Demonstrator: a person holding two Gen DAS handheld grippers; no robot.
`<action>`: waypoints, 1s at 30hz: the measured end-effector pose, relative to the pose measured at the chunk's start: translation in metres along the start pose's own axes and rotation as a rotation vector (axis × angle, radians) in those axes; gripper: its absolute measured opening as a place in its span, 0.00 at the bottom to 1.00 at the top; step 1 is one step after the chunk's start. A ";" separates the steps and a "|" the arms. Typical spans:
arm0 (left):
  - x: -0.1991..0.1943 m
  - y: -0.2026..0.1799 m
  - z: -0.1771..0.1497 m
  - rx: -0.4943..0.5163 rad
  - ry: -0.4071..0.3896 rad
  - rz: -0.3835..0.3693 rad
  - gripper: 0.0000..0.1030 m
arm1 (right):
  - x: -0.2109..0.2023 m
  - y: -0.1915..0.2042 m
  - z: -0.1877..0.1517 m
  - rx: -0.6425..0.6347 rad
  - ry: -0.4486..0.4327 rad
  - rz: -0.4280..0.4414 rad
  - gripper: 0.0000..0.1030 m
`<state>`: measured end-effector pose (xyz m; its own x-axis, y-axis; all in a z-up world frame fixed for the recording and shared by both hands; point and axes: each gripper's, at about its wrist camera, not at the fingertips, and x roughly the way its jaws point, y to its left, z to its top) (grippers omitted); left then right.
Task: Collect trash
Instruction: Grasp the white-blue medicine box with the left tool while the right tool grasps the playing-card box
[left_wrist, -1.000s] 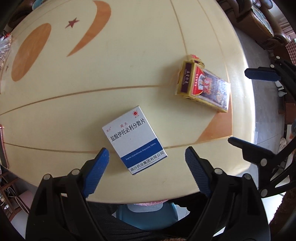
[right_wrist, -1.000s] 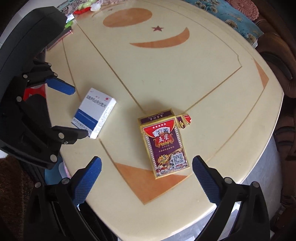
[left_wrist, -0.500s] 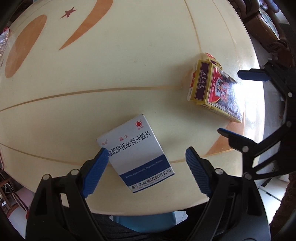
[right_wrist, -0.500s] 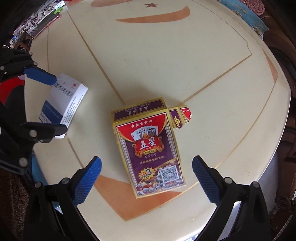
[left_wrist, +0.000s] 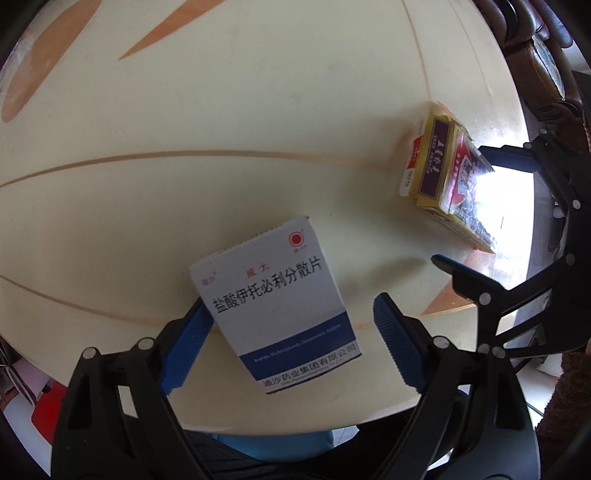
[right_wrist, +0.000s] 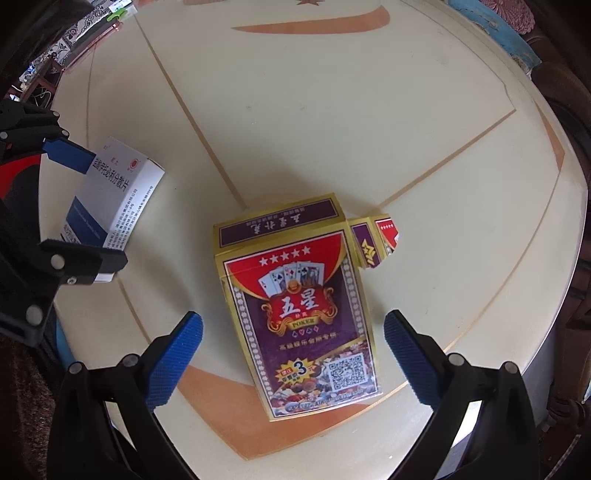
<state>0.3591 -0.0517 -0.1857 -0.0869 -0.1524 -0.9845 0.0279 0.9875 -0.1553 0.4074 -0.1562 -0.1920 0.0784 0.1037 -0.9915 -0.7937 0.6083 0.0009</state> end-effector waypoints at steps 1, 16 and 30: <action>0.001 -0.001 0.000 -0.002 0.039 0.010 0.84 | 0.000 0.002 -0.001 -0.011 -0.004 -0.013 0.93; 0.008 -0.027 -0.011 0.087 0.010 0.162 0.74 | -0.013 0.008 -0.009 0.108 -0.080 -0.031 0.64; -0.009 0.001 -0.032 0.121 -0.061 0.095 0.71 | -0.039 0.051 -0.015 0.351 -0.202 -0.242 0.63</action>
<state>0.3276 -0.0480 -0.1740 -0.0180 -0.0649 -0.9977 0.1532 0.9859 -0.0669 0.3548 -0.1410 -0.1550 0.3795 0.0560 -0.9235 -0.4886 0.8598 -0.1486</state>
